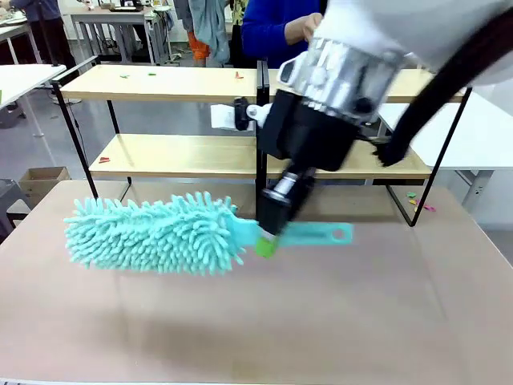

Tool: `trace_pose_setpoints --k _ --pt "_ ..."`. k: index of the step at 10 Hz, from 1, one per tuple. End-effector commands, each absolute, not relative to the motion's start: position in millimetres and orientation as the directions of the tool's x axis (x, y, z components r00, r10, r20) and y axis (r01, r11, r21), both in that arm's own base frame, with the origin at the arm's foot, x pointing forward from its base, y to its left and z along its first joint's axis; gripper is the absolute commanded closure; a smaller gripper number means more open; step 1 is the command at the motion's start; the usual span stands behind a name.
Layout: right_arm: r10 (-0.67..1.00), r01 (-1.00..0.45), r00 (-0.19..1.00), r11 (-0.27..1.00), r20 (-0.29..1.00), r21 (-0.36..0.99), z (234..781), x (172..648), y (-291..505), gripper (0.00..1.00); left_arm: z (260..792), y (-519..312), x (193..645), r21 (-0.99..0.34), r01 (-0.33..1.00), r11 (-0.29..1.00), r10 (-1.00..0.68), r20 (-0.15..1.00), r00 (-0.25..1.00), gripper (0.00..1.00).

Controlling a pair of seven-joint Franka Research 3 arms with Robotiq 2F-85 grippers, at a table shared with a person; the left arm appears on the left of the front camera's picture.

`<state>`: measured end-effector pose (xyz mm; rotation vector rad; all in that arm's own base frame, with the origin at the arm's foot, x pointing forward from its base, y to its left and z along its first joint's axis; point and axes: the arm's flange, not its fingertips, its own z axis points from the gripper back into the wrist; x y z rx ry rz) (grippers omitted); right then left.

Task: Clean the shelves.
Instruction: Clean a randomly selected level of the Shelf with the Duster.

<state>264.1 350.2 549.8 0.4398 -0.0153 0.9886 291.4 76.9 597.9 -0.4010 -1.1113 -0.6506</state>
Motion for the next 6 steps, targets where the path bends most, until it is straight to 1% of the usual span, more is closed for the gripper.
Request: trace_pose_setpoints --k 1,2,3,4,5,6 --pt "0.702 -0.718 0.688 0.622 0.183 0.312 547 314 398 0.88 597 78 292 0.022 0.670 0.742 -0.279 0.919 0.279 0.00" --pt "0.662 -0.682 0.727 0.668 0.182 0.297 544 334 406 0.88 597 78 292 0.022 0.670 0.742 -0.279 0.919 0.279 0.00" --pt "0.594 -0.619 0.784 0.722 0.181 0.310 544 346 400 0.88 597 78 292 0.022 0.670 0.742 -0.279 0.919 0.279 0.00" --pt "0.699 -0.659 0.714 0.661 0.024 0.359 545 322 382 0.88 597 78 292 0.022 0.670 0.742 -0.279 0.919 0.279 0.00" --pt "0.655 -0.682 0.727 0.653 0.206 0.329 530 340 394 0.88 597 78 292 0.022 0.670 0.742 -0.279 0.919 0.279 0.00" --pt "0.658 -0.685 0.722 0.642 0.211 0.344 531 346 398 0.88 597 78 292 0.022 0.670 0.742 -0.279 0.919 0.279 0.00"
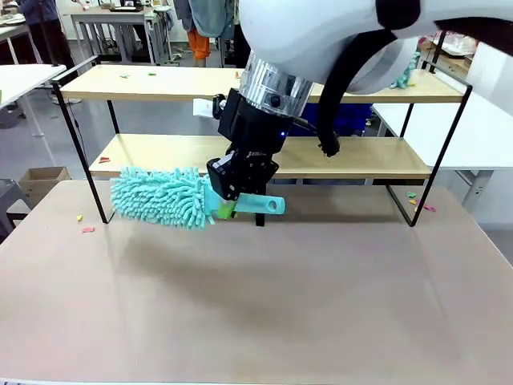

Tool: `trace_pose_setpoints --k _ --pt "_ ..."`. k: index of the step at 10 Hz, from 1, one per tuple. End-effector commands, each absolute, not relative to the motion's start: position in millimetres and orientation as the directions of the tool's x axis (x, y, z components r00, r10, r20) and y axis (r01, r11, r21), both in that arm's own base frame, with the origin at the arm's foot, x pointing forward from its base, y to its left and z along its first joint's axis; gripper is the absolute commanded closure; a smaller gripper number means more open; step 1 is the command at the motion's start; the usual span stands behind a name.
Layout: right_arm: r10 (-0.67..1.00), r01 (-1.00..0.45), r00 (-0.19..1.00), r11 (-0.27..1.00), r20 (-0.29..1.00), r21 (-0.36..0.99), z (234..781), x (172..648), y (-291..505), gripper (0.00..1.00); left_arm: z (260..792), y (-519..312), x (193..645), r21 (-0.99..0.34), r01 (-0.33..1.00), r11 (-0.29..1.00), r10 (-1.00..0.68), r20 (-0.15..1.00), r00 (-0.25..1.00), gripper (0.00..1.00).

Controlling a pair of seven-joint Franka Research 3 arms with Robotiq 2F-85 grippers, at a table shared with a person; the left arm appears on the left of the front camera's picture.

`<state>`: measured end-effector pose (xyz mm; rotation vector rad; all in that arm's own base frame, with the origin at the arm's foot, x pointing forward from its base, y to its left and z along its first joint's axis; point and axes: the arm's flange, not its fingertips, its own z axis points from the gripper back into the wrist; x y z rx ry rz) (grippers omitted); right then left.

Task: Clean the shelves.
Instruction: Clean a randomly selected level of the Shelf with the Duster.

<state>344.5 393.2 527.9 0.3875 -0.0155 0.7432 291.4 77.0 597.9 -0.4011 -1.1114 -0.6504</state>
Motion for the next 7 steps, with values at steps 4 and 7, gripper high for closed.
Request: trace_pose_setpoints --k 4,7 --pt "0.467 -0.609 0.774 0.736 0.429 0.297 543 405 438 0.88 597 78 292 0.022 0.670 0.742 -0.279 0.919 0.279 0.00" --pt "0.418 -0.544 0.807 0.802 0.417 0.248 526 427 461 0.88 597 78 292 0.022 0.670 0.742 -0.279 0.919 0.279 0.00"
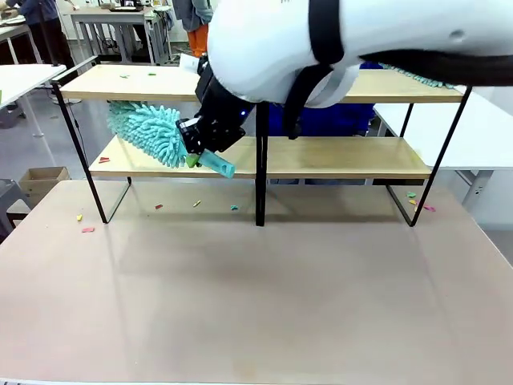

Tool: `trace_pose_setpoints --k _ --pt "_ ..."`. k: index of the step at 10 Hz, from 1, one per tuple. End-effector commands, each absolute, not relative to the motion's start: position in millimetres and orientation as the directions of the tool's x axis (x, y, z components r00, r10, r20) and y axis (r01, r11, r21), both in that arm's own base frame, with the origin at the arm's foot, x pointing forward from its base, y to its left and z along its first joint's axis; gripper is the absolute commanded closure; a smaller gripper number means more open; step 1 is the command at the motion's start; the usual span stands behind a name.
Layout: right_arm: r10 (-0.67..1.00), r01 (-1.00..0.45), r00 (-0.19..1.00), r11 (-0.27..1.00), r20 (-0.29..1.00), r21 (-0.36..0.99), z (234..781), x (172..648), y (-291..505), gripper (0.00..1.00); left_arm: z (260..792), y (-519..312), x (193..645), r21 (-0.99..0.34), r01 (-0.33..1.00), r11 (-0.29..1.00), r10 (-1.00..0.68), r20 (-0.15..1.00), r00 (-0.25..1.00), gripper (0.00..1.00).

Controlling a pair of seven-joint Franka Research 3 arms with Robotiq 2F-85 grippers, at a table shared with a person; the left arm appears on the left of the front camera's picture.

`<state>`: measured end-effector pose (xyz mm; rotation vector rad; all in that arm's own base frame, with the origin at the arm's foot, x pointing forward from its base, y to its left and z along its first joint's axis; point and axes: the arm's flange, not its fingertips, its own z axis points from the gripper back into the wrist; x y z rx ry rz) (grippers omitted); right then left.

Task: Clean the shelves.
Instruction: Clean a randomly selected level of the Shelf with the Duster.

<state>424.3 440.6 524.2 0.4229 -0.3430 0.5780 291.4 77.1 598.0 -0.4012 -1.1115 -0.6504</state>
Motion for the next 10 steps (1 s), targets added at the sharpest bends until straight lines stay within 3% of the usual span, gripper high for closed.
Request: trace_pose_setpoints --k 1,6,10 --pt "0.410 -0.535 0.809 0.810 0.420 0.241 520 433 470 0.88 597 78 292 0.022 0.670 0.742 -0.279 0.919 0.279 0.00" --pt "0.457 -0.564 0.798 0.795 0.393 0.221 513 442 494 0.88 597 78 292 0.022 0.670 0.742 -0.279 0.919 0.279 0.00" --pt "0.549 -0.615 0.758 0.782 0.352 0.104 516 435 490 0.88 597 78 292 0.022 0.670 0.742 -0.279 0.919 0.279 0.00"
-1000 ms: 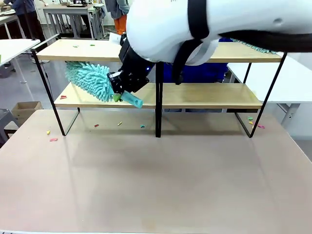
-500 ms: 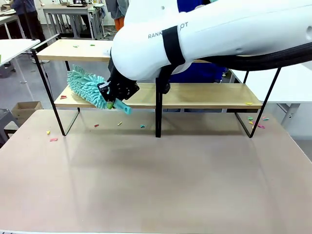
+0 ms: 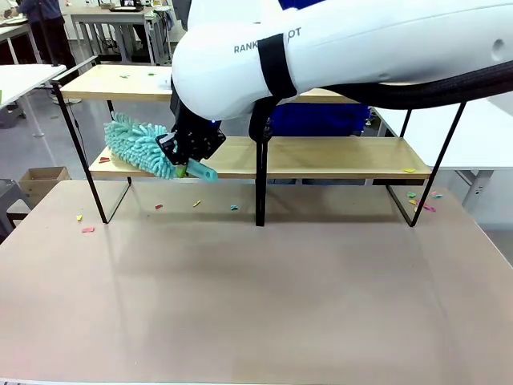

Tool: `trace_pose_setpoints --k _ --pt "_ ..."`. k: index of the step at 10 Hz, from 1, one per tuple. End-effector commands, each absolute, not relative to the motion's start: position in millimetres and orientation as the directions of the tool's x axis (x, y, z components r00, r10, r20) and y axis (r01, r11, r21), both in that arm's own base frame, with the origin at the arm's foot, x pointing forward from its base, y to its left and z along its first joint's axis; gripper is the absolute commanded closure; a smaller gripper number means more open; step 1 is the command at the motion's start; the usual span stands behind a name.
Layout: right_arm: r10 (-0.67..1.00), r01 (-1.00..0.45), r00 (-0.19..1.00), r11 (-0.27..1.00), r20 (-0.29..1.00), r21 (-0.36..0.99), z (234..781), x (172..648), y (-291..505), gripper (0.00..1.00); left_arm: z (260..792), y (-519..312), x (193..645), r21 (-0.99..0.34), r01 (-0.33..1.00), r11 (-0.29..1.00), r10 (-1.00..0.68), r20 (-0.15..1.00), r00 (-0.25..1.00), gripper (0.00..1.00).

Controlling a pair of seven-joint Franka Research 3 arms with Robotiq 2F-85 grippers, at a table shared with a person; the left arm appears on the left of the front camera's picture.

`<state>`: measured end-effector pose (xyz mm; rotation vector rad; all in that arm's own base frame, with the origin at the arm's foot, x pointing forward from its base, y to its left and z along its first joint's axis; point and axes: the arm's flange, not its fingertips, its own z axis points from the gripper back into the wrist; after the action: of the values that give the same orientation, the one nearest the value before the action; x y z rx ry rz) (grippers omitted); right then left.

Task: Clean the shelves.
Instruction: Clean a randomly selected level of the Shelf with the Duster.

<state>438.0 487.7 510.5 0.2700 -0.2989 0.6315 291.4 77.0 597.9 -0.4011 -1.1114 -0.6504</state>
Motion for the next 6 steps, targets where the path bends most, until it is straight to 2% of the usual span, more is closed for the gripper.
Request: trace_pose_setpoints --k 1,6 --pt "0.556 -0.622 0.749 0.777 0.361 0.094 516 432 490 0.88 597 78 292 0.022 0.670 0.742 -0.279 0.919 0.279 0.00" --pt "0.705 -0.767 0.589 0.642 0.395 -0.001 513 411 497 0.88 597 78 292 0.022 0.670 0.742 -0.279 0.919 0.279 0.00"
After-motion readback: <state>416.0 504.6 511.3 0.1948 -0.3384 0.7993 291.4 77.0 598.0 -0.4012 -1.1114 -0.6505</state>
